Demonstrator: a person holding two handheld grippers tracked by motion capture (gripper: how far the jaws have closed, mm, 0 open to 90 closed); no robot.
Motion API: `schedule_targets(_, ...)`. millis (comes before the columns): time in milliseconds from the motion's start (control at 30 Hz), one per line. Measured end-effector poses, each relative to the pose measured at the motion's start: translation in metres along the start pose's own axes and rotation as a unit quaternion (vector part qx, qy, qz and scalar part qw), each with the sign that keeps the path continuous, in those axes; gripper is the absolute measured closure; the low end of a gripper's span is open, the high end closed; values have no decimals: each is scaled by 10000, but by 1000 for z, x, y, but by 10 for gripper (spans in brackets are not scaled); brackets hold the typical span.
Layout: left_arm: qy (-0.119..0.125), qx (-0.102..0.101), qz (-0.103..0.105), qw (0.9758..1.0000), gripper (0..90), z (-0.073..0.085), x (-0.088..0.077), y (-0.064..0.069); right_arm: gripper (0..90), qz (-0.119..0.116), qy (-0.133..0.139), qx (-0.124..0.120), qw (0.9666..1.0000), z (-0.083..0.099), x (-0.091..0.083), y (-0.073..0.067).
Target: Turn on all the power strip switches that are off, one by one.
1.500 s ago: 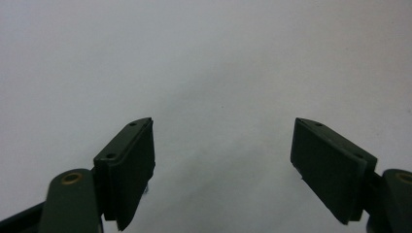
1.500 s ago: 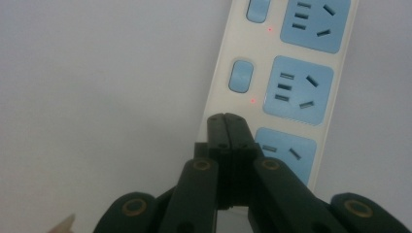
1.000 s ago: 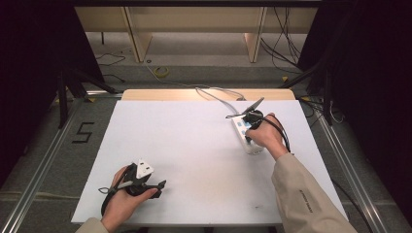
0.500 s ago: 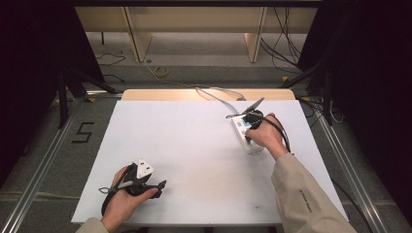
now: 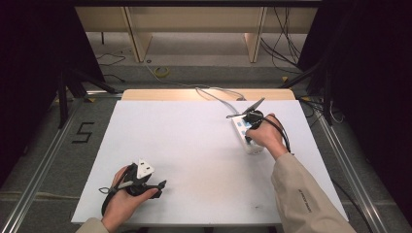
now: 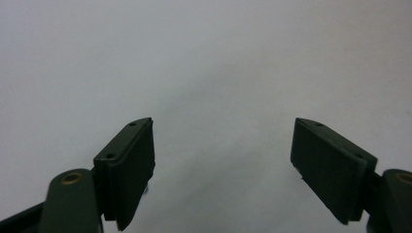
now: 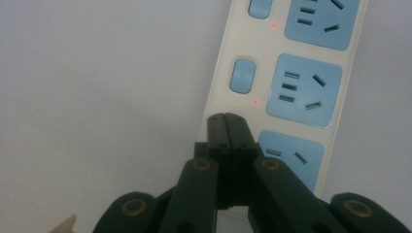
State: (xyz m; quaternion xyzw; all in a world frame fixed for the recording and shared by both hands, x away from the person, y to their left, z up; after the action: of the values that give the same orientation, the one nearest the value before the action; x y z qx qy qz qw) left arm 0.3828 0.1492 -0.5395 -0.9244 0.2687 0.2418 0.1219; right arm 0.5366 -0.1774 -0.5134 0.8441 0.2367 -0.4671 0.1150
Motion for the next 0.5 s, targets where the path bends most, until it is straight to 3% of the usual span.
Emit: schedule_targets(500, -3, 24, -11, 10000, 237, 0, 0, 0, 900, 34, -6, -2, 10000, 1, 1, -1)
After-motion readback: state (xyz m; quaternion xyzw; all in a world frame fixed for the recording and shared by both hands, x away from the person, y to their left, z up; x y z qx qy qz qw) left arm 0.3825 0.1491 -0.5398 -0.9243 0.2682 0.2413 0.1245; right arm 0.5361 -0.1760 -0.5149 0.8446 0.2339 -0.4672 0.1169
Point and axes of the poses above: each handheld gripper's, and its own axes: x roughly forward along the jaws, z roughly out of its underside, y roughly to its right, the point moved 9 cm from there along x, roughly forward along the jaws, and after that the axes turned 14 degrees about y, right-handed, at the moved point
